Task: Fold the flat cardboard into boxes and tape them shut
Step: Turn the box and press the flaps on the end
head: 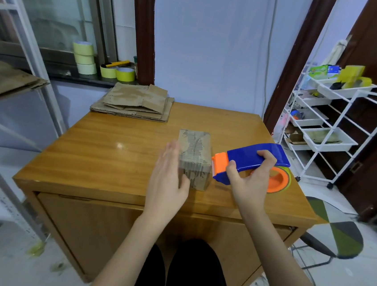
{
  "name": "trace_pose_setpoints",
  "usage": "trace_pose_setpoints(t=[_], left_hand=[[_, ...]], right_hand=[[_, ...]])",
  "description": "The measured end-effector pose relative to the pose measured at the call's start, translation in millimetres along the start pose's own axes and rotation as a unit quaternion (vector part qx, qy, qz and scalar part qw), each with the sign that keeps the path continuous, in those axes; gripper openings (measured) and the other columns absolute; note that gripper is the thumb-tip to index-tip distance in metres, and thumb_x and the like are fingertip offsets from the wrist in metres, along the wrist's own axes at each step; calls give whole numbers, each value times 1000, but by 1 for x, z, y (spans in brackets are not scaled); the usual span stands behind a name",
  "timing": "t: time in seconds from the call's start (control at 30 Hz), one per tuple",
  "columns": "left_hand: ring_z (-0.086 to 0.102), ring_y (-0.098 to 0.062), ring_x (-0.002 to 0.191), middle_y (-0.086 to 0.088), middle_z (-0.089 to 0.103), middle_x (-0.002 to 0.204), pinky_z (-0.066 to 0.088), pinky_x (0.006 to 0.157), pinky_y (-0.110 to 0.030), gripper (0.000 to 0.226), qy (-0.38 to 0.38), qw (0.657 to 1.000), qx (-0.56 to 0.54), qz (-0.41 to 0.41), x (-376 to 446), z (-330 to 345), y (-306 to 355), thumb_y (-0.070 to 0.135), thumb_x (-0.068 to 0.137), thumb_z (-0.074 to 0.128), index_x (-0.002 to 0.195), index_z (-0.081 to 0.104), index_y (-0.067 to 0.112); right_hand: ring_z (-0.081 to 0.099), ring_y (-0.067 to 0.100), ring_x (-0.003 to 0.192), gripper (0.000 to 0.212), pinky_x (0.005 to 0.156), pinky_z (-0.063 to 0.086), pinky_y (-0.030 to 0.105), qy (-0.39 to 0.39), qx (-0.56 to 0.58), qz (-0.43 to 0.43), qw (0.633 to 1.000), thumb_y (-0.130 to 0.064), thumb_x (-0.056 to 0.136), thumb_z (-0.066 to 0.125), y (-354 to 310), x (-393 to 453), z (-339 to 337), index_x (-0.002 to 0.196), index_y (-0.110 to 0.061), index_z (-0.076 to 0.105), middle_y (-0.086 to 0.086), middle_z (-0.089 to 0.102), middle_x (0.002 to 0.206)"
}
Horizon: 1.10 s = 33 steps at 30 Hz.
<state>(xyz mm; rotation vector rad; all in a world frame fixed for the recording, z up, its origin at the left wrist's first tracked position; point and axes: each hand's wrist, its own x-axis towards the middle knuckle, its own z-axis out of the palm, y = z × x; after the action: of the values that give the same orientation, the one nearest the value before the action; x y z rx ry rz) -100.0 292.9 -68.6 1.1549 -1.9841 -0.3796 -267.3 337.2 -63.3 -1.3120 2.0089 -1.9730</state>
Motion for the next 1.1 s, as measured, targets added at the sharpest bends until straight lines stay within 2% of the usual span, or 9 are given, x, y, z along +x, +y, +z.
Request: trace_pose_setpoints(t=[0.1,0.17,0.23,0.37,0.5,0.63,0.77,0.97,1.1], left_hand=[[20,-14,145,-5,25,156,1,116,-28,67,-25,981,151,122,8,2,-2,13,93,54,151,20,11],[40,-20,136,-11,44,146,12,113,-33,64,-50,963,224,141,11,4,-7,8,85,66,143,39,6],[56,-24,122,-14,59,131,25,106,-37,66,-30,956,253,148,13,8,-12,3,69,80,130,56,3],[64,-26,110,-16,67,117,32,101,-35,55,-9,949,270,162,16,10,-5,6,65,83,116,66,1],[62,-30,109,-17,66,113,39,103,-36,43,-4,953,253,169,24,7,4,9,71,78,111,65,-1],[42,-25,135,-16,43,145,20,110,-30,62,-45,936,268,225,24,15,9,8,85,65,142,40,1],[65,-27,108,-19,66,117,49,93,-38,66,-27,936,268,225,24,23,6,4,56,87,118,64,-3],[67,-24,105,-14,69,113,50,91,-35,50,28,939,242,242,24,30,3,19,73,82,118,66,3],[68,-24,103,-15,69,111,51,90,-36,51,26,940,248,234,25,32,3,13,65,86,112,69,2]], right_hand=[[57,16,85,55,81,49,38,0,2,2,1000,-14,79,73,-1,0,3,114,-25,32,-13,50,86],[57,15,85,54,80,49,35,2,7,3,1000,-14,79,73,-1,-1,3,114,-24,32,-13,51,86],[56,12,84,55,78,48,32,2,5,5,1000,-14,79,73,-1,-1,4,114,-24,32,-13,51,87],[57,10,85,55,79,49,31,-3,-4,6,1000,-16,80,73,1,0,3,116,-25,32,-14,51,88],[57,11,84,55,77,48,30,-5,-7,0,1000,-15,79,73,1,1,4,115,-24,33,-14,51,87],[56,11,83,54,75,45,27,-4,-2,0,1000,-14,79,73,2,1,5,115,-23,33,-13,51,87],[55,13,83,54,76,45,27,-2,2,1,1000,-14,79,73,2,0,5,116,-21,34,-13,51,87],[58,14,85,55,76,47,27,-7,1,4,1000,-17,79,73,3,2,5,116,-24,33,-11,53,89],[56,13,86,56,75,46,25,-9,-8,-2,1000,-16,79,74,3,2,3,119,-18,35,-14,49,90]])
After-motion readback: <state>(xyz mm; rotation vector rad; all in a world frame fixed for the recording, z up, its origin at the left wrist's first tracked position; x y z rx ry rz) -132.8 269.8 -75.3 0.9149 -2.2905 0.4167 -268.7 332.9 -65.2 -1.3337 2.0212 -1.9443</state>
